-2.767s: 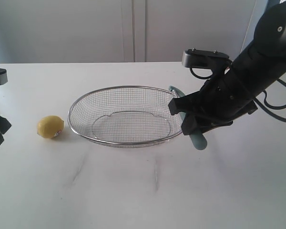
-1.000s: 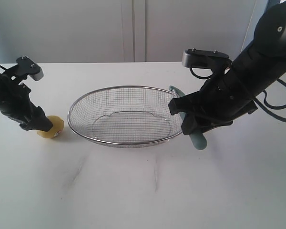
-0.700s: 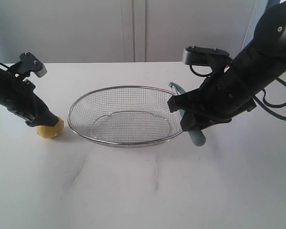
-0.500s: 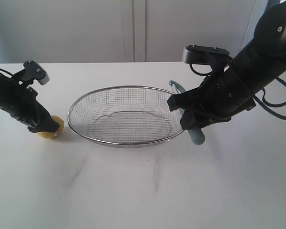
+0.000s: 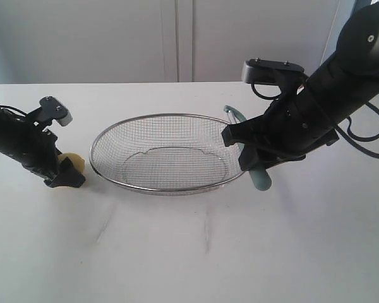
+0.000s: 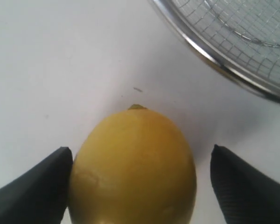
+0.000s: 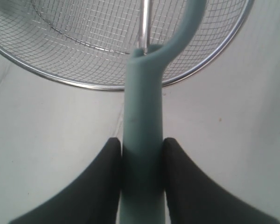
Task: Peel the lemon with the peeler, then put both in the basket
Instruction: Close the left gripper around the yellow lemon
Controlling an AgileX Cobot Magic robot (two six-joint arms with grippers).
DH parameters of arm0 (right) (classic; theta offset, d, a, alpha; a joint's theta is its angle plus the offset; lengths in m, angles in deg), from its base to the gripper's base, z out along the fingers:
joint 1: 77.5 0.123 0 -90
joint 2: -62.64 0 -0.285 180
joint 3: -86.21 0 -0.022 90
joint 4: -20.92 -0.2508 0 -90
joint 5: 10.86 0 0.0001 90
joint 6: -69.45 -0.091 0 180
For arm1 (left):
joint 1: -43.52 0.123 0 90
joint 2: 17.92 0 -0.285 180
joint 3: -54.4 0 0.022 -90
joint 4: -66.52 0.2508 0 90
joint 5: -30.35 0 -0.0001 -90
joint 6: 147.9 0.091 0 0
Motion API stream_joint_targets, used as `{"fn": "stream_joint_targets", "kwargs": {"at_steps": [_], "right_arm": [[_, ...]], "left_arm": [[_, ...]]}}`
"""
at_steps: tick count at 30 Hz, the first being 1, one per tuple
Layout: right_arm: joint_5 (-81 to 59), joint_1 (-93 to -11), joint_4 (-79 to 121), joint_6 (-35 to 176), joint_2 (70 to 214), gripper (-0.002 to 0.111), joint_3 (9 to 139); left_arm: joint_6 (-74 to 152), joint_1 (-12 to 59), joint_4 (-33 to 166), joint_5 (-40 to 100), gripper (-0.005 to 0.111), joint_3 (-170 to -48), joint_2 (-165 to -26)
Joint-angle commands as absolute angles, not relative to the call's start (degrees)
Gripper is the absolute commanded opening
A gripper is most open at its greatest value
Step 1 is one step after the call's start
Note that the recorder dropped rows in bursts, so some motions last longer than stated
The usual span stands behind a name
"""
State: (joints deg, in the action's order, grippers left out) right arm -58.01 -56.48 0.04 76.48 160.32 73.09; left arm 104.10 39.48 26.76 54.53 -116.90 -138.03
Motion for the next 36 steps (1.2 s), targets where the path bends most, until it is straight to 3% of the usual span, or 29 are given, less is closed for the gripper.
{"fn": "stream_joint_targets", "kwargs": {"at_steps": [1,3,8,12,36], "right_arm": [[-57.23,-56.85,-0.25,76.81,159.69,0.000,72.84],[-57.23,-56.85,-0.25,76.81,159.69,0.000,72.84],[-57.23,-56.85,-0.25,76.81,159.69,0.000,72.84],[-57.23,-56.85,-0.25,76.81,159.69,0.000,72.84],[-56.87,-56.85,-0.25,76.81,159.69,0.000,72.84]], "left_arm": [[104.09,39.23,25.44,55.36,0.075,-117.17,-138.12],[104.09,39.23,25.44,55.36,0.065,-117.17,-138.12],[104.09,39.23,25.44,54.80,0.024,-117.17,-138.12],[103.97,39.23,25.44,54.80,0.000,-117.17,-138.12],[104.31,39.53,25.44,52.19,0.000,-117.17,-137.74]]}}
